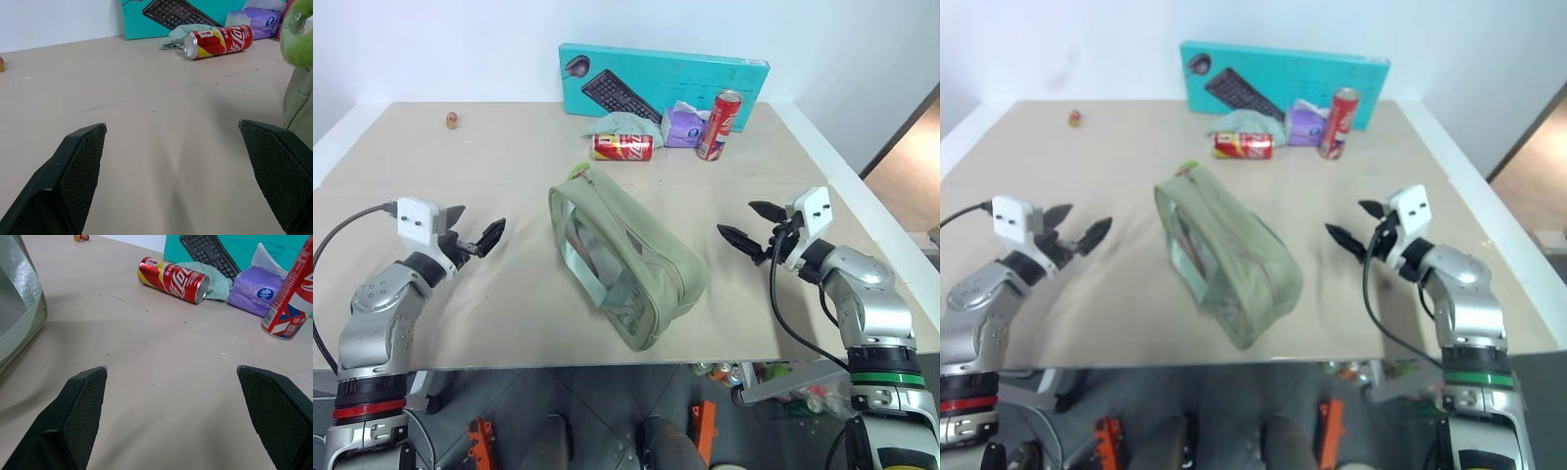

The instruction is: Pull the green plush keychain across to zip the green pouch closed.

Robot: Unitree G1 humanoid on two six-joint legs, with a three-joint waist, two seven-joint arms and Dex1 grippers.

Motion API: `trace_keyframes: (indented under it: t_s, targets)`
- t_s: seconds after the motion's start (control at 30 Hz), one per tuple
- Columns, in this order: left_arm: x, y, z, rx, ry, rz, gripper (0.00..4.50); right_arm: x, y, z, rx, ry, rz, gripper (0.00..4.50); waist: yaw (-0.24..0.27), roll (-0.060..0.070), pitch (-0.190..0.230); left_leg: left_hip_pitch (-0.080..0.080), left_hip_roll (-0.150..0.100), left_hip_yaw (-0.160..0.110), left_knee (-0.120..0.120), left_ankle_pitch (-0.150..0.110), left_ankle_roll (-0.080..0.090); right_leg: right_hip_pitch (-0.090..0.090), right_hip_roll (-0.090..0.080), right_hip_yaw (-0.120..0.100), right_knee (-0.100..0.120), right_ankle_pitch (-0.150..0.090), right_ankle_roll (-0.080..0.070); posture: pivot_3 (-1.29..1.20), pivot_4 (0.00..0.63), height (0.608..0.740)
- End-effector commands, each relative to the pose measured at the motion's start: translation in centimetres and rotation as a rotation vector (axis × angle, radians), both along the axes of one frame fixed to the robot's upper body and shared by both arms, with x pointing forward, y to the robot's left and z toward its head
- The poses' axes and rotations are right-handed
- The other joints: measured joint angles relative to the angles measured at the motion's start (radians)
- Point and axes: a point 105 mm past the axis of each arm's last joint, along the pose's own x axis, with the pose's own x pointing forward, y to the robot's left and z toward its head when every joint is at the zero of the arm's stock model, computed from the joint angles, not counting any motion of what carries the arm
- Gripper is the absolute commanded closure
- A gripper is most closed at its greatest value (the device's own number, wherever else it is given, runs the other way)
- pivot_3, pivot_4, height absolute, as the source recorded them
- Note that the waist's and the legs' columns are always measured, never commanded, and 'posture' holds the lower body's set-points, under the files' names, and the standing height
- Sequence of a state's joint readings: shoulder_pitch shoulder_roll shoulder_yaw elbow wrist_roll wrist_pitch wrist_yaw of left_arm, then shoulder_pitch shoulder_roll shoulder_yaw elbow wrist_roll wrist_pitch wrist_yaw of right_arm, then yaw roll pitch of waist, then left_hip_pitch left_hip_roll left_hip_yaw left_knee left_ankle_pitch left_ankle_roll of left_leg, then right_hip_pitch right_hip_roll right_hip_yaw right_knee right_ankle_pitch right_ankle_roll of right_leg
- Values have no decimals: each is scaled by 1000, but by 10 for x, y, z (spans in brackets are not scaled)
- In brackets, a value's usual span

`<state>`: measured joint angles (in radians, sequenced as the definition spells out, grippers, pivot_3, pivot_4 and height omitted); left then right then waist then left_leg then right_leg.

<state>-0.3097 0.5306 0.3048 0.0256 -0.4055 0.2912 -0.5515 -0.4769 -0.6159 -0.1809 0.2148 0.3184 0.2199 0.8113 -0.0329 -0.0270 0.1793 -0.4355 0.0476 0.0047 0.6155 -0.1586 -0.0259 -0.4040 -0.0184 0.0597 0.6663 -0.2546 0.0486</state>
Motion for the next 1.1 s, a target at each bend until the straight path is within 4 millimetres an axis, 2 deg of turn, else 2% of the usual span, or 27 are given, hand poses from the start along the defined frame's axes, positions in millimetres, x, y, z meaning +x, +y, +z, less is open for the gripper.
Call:
trace_keyframes:
  t_s: [0.03,0.2,0.53,0.63,0.67,0.8,0.93,1.07,1.1]
  targets:
    - [-2,0,13,-11,-45,-13,0,-3,-2,18,2,-44,-7,97,0,0,0,0,0,0,0,0,0,0,0,0,0,0,0,0,150,740]
    - [-1,-11,14,-26,-43,-91,0,-6,1,21,32,-11,-23,97,0,0,0,0,0,0,0,0,0,0,0,0,0,0,0,0,150,740]
    - [5,-13,15,-19,-40,-137,0,-10,-2,22,0,-18,-43,97,0,0,0,0,0,0,0,0,0,0,0,0,0,0,0,0,150,740]
    - [2,-31,25,9,-71,-251,0,-12,-6,26,13,-34,-69,97,0,0,0,0,0,0,0,0,0,0,0,0,0,0,0,0,150,740]
    - [-3,-39,32,3,-82,-308,0,-13,-7,27,12,-38,-77,97,0,0,0,-1,0,0,0,0,0,-1,0,0,0,0,0,0,150,740]
    - [-52,-70,54,36,-39,-655,0,-22,-15,40,21,-70,-104,97,-2,-1,0,-3,1,0,0,0,-1,-3,0,0,0,0,-2,0,150,740]
    - [-93,-96,55,101,58,-912,0,-29,-14,60,31,-120,-109,97,-5,0,0,-3,1,0,0,-2,-2,-3,0,1,0,1,-6,0,150,740]
    - [-108,-109,51,135,99,-1029,0,-41,4,95,37,-185,-51,97,-6,1,1,-2,2,0,0,-2,-2,-3,2,1,0,-2,-2,0,150,740]
    - [-111,-112,50,131,107,-1057,0,-47,16,104,66,-180,-2,97,-6,1,1,-2,2,0,0,-2,-1,-3,2,0,1,-2,-2,0,150,740]
